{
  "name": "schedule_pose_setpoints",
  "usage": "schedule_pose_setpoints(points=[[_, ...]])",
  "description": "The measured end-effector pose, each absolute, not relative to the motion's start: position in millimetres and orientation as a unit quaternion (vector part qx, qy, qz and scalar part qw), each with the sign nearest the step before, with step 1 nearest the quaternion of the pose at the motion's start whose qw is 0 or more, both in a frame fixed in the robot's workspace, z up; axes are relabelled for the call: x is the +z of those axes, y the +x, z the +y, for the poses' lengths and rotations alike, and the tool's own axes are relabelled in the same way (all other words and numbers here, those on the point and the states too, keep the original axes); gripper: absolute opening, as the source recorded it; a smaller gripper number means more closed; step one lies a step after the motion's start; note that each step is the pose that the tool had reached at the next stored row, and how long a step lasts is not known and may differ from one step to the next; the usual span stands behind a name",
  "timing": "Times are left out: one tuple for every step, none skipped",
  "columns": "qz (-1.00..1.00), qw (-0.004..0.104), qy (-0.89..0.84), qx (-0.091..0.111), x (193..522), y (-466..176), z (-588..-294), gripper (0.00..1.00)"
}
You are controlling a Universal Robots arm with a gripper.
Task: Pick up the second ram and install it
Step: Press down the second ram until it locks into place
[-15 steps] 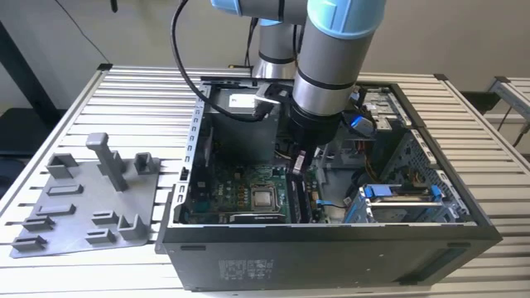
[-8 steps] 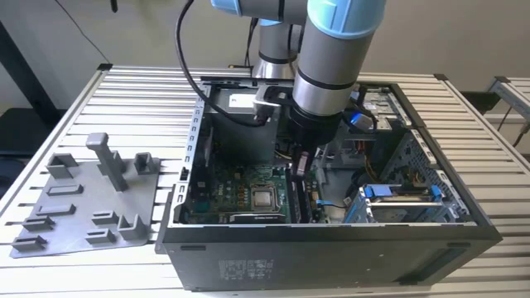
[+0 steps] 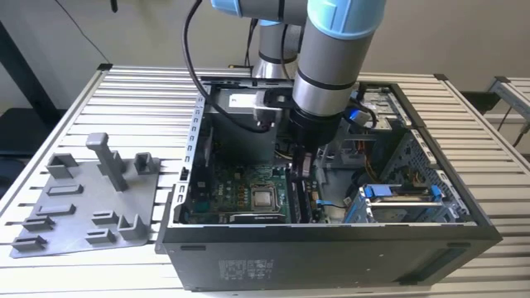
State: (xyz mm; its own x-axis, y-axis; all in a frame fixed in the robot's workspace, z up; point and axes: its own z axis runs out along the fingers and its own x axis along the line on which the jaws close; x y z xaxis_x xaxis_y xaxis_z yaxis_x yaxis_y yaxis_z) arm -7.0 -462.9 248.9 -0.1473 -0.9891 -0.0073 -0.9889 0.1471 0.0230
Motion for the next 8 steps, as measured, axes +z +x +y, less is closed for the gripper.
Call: schedule_pose_setpoints(points=[[-0.751, 0.005, 0.660, -0.011, 248.9, -7.0, -462.9, 0.11], [-0.745, 0.005, 0.666, -0.011, 248.8, -7.0, -462.9, 0.11], [-0.739, 0.005, 0.673, -0.011, 248.7, -7.0, -462.9, 0.11], [-0.734, 0.005, 0.679, -0.011, 248.6, -7.0, -462.9, 0.11], [-0.729, 0.005, 0.685, -0.011, 248.6, -7.0, -462.9, 0.11], [-0.726, 0.005, 0.688, -0.011, 248.4, -7.0, -462.9, 0.11], [-0.723, 0.005, 0.691, -0.011, 248.3, -7.0, -462.9, 0.11], [-0.720, 0.005, 0.694, -0.011, 248.2, -7.0, -462.9, 0.11]])
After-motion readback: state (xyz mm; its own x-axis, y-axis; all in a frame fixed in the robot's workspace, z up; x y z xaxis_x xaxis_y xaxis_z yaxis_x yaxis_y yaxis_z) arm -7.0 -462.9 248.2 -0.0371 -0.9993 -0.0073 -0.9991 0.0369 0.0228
